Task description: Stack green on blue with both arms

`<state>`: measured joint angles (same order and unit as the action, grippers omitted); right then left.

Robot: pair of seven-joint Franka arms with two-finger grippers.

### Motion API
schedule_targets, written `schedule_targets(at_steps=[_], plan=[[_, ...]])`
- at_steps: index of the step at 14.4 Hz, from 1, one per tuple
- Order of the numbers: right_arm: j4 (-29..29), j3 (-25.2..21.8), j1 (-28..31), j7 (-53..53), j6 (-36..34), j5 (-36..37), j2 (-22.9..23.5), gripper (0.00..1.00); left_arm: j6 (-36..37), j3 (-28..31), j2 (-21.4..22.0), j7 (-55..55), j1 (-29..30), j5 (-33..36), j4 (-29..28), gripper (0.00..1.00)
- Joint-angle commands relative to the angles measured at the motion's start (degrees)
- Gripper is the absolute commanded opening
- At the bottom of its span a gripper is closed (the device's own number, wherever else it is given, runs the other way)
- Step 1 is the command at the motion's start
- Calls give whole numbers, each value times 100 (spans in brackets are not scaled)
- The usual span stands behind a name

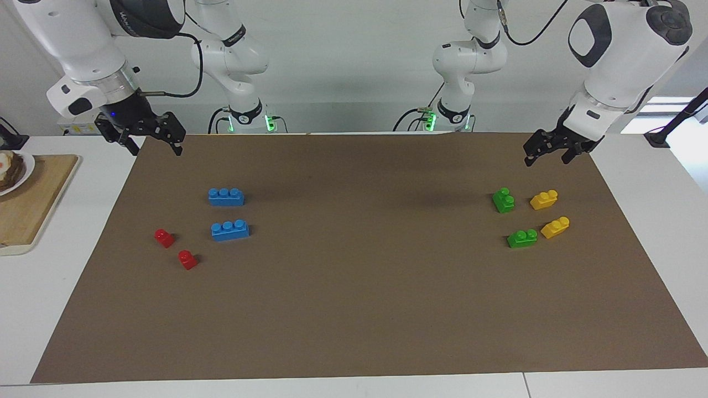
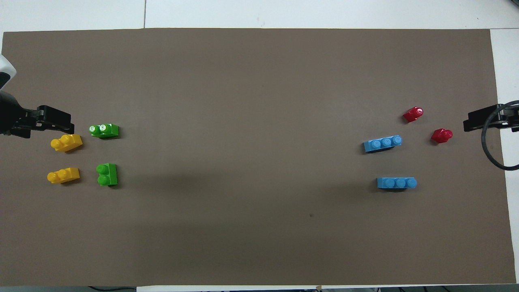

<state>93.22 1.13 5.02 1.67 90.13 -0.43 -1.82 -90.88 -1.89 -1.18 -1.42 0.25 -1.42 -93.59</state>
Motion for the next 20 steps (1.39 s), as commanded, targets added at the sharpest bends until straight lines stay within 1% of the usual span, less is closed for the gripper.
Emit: schedule_targets(at_steps=[1,3,5,6,8,9,11,13,14,18,20], plan=[[144,36,87,158,75,-1,-135,100,0,39,30,28,-78,-7,42,100],[222,45,70,167,14,-18,-179,100,53,30,39,19,-69,-7,33,100],[275,36,35,158,23,-18,-196,100,-26,13,214,27,-69,1,-185,100],[275,45,61,149,31,-18,-196,100,-130,13,223,36,-34,2,-186,100],[275,36,61,18,206,-18,-188,100,-280,13,223,54,-16,2,-247,100],[293,36,44,-305,338,-18,-188,100,-307,21,250,71,10,2,-283,100],[275,36,17,-1208,365,-18,-170,100,-447,39,276,80,19,2,-475,100],[258,54,-1,-2437,392,-18,-161,100,-614,57,285,80,36,10,-686,100],[258,54,-1,-2879,392,-18,-161,100,-693,57,285,89,36,10,-827,100],[293,63,-1,-4724,392,-36,-126,100,-1281,65,548,142,80,10,-1652,100],[310,98,-9,-5664,383,-97,-39,99,-1423,65,522,133,80,10,-1847,100]])
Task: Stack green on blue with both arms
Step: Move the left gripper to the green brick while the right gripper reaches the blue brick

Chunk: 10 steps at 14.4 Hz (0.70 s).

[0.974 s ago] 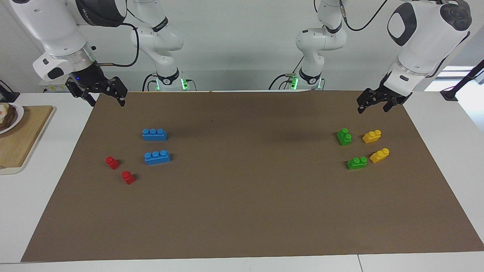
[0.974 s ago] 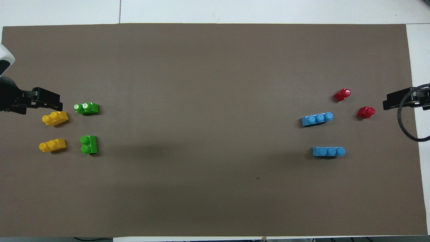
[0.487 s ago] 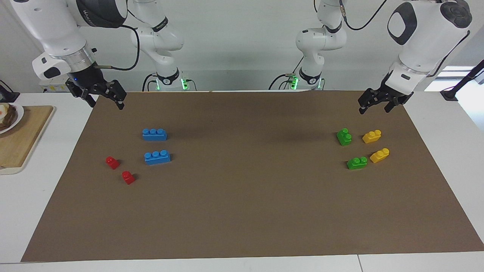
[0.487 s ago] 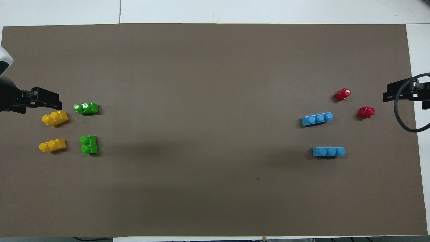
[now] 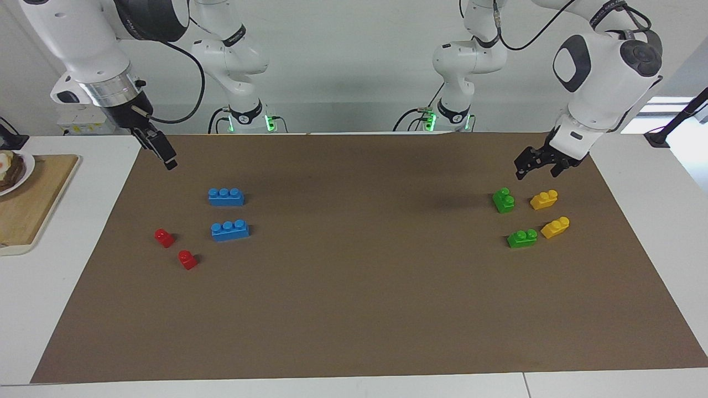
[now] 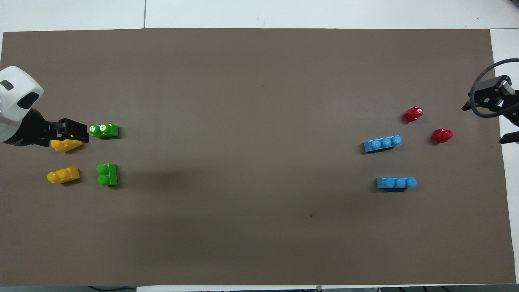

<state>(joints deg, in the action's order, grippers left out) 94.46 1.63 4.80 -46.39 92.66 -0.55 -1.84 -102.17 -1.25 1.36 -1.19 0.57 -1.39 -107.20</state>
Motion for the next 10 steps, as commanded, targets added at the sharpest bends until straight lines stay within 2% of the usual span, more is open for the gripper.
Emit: schedule_targets(at_steps=[1,3,7,10], plan=[[195,48,20,-1194,138,-286,42,99,-321,2,260,110,57,7,-581,100],[300,40,143,-1661,199,-804,157,99,-540,2,382,119,276,7,-993,100],[310,31,433,-2593,366,-1578,569,99,-1278,2,427,49,294,7,-1697,100],[362,40,618,-2612,480,-1834,904,99,-1472,-7,427,31,391,7,-1970,100]])
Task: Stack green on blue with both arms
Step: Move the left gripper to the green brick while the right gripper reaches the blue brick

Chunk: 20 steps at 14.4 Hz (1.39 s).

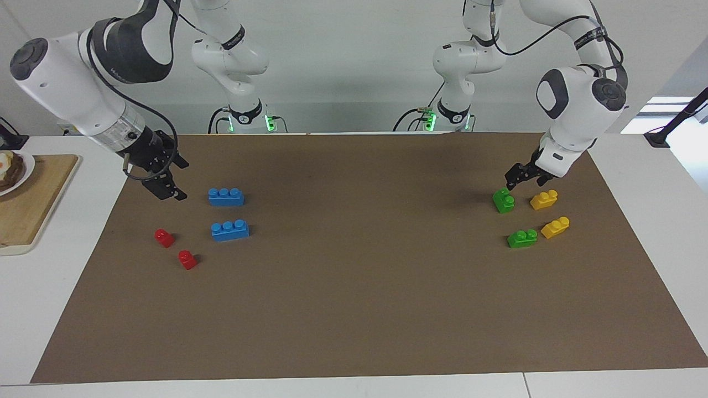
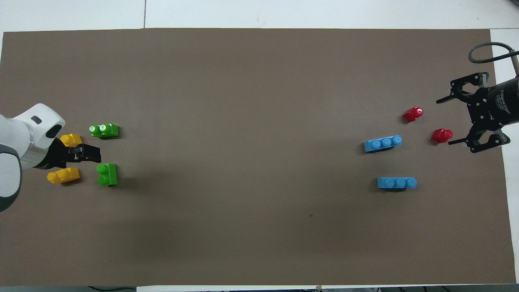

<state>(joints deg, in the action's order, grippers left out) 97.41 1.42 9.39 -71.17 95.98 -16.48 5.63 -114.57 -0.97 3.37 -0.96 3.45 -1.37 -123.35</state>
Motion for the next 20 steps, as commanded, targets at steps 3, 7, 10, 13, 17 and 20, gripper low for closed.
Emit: schedule_targets(at_steps=[3,7,10,13,17,20], plan=[[515,60,195,-3,517,-268,184,99,-565,-35,225,8,112,6,-733,100],[691,60,186,286,781,-443,395,99,-1111,-35,234,8,104,6,-1104,100],[1033,60,195,647,1167,-452,422,99,-1225,-44,146,-1,104,6,-1183,100],[1166,60,195,753,1405,-583,527,99,-1505,-44,41,-167,104,6,-1341,100],[1500,60,134,753,1914,-803,588,99,-1586,-44,14,-212,68,6,-1350,100],[1676,60,98,762,2153,-821,588,99,-1629,-53,14,-334,16,6,-1376,100]])
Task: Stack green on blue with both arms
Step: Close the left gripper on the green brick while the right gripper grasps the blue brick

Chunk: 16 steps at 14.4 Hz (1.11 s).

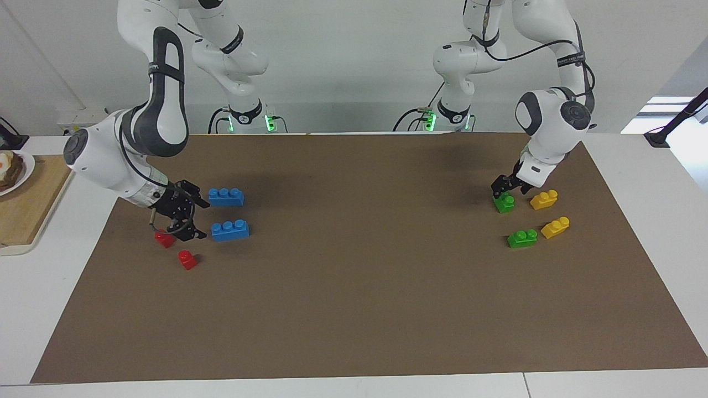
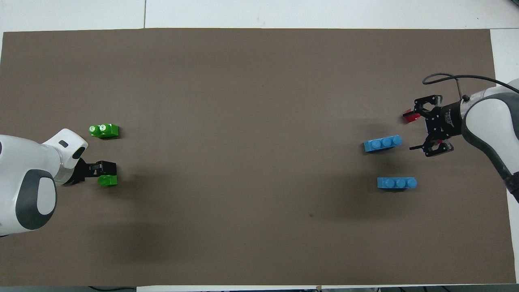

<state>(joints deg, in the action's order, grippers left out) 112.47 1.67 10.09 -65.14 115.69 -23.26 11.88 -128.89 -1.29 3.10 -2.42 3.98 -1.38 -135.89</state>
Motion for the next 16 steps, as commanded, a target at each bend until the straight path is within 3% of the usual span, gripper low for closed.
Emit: schedule_targets(at_steps=[1,16], plan=[[178,44,28,229,190,-144,24,100,-206,-20,33,-198,-37,6,-122,100],[319,35,11,695,436,-179,394,100,-505,-20,-214,-505,-117,6,-236,100]])
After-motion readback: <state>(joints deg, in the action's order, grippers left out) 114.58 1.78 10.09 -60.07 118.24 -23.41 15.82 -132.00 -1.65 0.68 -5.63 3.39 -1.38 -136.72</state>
